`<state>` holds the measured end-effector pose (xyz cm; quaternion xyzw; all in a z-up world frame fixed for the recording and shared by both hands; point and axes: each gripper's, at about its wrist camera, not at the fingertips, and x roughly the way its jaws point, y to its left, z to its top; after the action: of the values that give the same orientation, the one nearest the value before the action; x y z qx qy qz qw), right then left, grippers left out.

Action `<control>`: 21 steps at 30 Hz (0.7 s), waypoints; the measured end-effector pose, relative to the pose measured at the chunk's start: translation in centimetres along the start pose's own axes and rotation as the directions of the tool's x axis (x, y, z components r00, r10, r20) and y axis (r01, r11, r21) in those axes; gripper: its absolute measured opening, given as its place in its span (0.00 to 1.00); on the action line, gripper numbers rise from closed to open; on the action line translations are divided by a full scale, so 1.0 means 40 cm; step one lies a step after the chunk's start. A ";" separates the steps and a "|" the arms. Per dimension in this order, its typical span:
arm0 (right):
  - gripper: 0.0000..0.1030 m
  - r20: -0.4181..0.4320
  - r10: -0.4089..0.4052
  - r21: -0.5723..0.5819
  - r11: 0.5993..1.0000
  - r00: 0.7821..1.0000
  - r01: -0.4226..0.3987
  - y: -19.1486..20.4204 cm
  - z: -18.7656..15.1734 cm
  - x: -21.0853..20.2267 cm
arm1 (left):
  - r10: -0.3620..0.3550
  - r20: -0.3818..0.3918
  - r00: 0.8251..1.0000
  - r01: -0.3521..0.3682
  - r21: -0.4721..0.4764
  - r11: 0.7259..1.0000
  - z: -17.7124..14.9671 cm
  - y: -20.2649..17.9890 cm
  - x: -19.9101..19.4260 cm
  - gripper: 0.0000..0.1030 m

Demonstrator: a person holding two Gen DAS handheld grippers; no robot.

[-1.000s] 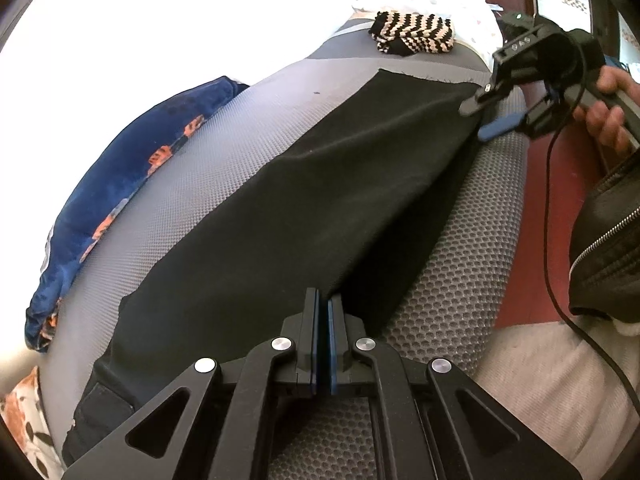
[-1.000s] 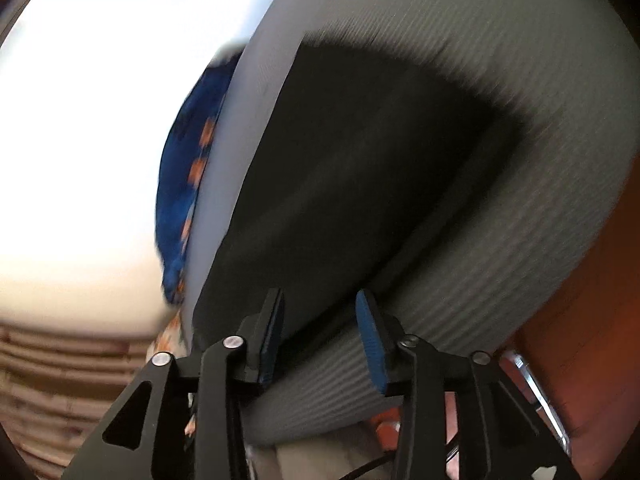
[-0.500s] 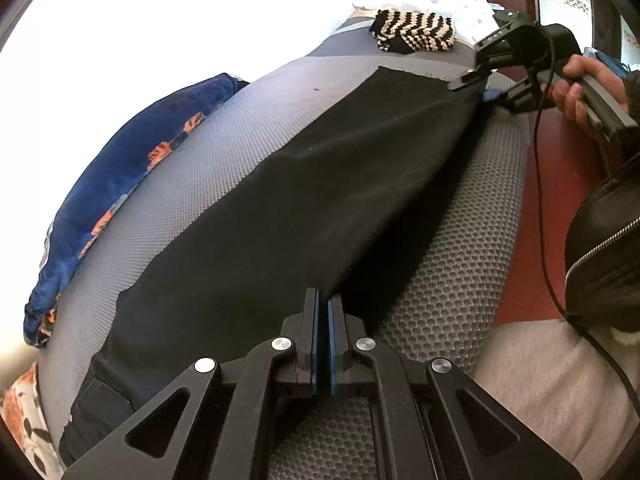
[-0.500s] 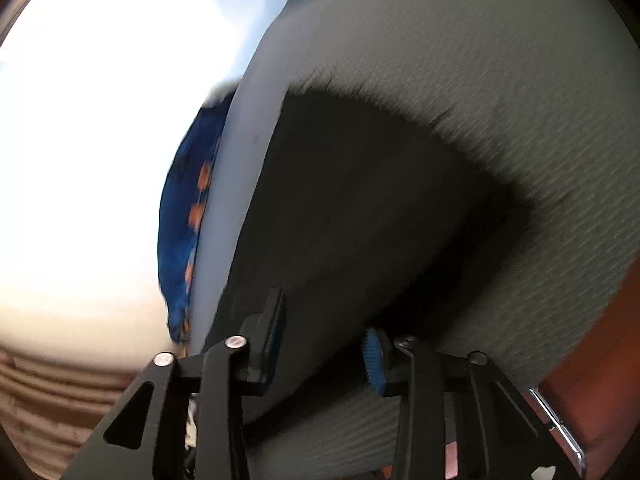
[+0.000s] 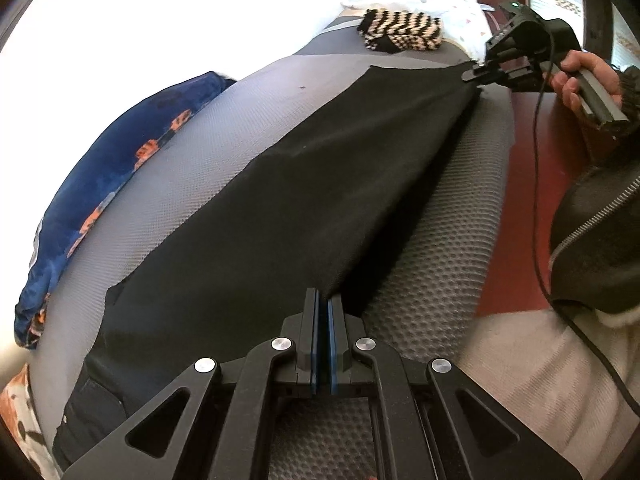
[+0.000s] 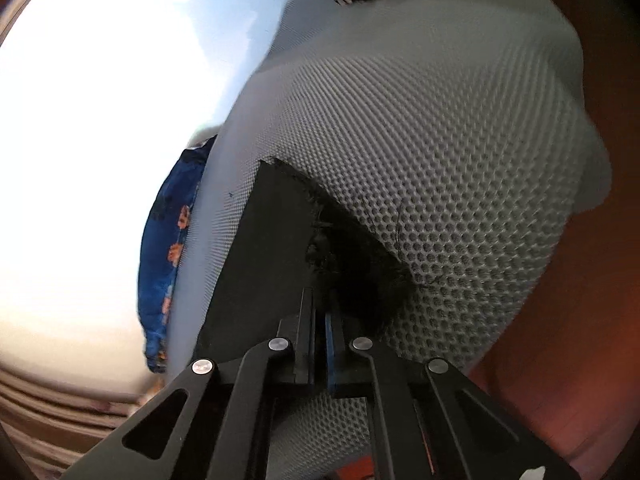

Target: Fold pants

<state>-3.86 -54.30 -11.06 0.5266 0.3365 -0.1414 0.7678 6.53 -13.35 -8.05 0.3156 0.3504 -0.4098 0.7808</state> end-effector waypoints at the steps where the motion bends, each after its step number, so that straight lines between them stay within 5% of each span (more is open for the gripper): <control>1: 0.04 0.005 -0.013 -0.018 1.000 1.000 0.013 0.006 -0.004 -0.008 | -0.002 -0.004 1.000 0.002 0.005 1.000 -0.004 -0.005 0.002 0.04; 12: 0.03 -0.004 -0.117 -0.054 0.992 0.993 0.117 0.002 -0.006 0.047 | -0.005 -0.049 0.999 0.003 -0.039 0.999 -0.034 -0.029 0.063 0.10; 16: 0.16 0.024 -0.185 -0.075 0.980 0.983 0.186 0.018 0.014 0.018 | -0.080 0.003 0.997 0.079 -0.187 0.979 -0.033 0.027 0.023 0.29; 18: 0.19 0.056 -0.210 -0.109 0.971 0.976 0.215 0.037 0.025 -0.007 | -0.076 0.055 0.996 0.088 -0.265 0.960 -0.037 0.066 -0.008 0.48; 21: 0.19 0.108 -0.226 -0.158 0.958 0.968 0.241 0.089 0.039 -0.039 | -0.033 0.113 0.993 0.075 -0.385 0.920 -0.057 0.143 -0.046 0.51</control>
<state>-2.41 -54.49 -7.15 0.4090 0.3726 -0.2251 0.8020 10.02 -8.15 -6.68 0.1227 0.3920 -0.3695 0.8335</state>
